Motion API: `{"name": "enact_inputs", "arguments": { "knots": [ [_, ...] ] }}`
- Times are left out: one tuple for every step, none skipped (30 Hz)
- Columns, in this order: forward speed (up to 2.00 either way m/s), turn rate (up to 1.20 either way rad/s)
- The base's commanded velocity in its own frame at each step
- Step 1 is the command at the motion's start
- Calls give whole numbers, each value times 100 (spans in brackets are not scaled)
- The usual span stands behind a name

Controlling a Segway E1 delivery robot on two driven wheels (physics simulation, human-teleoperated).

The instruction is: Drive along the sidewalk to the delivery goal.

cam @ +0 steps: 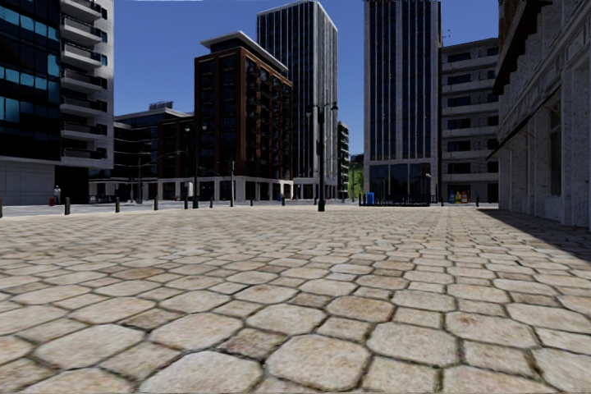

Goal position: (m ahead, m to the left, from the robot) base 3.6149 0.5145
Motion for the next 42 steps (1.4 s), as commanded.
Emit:
{"name": "enact_inputs", "arguments": {
  "knots": [
    [200, 38],
    [200, 38],
    [200, 38],
    [200, 38],
    [200, 38],
    [200, 38],
    [200, 39],
    [200, 40],
    [200, 43],
    [200, 45],
    [200, 46],
    [200, 47],
    [200, 47],
    [200, 47],
    [200, 47],
    [200, 47],
    [200, 47],
    [200, 47],
    [200, 47],
    [200, 47],
    [200, 47],
    [200, 43],
    [200, 42],
    [200, 41],
    [200, 41],
    [200, 0],
    [200, 0],
    [200, 0],
    [200, 0],
    [200, 0],
    [200, 0],
    [200, 0],
    [200, 0],
    [200, 0],
    [200, 0],
    [200, 0],
    [200, 0],
    [200, 0],
    [200, 0],
    [200, 0],
    [200, 0],
    [200, 0]
  ]
}}
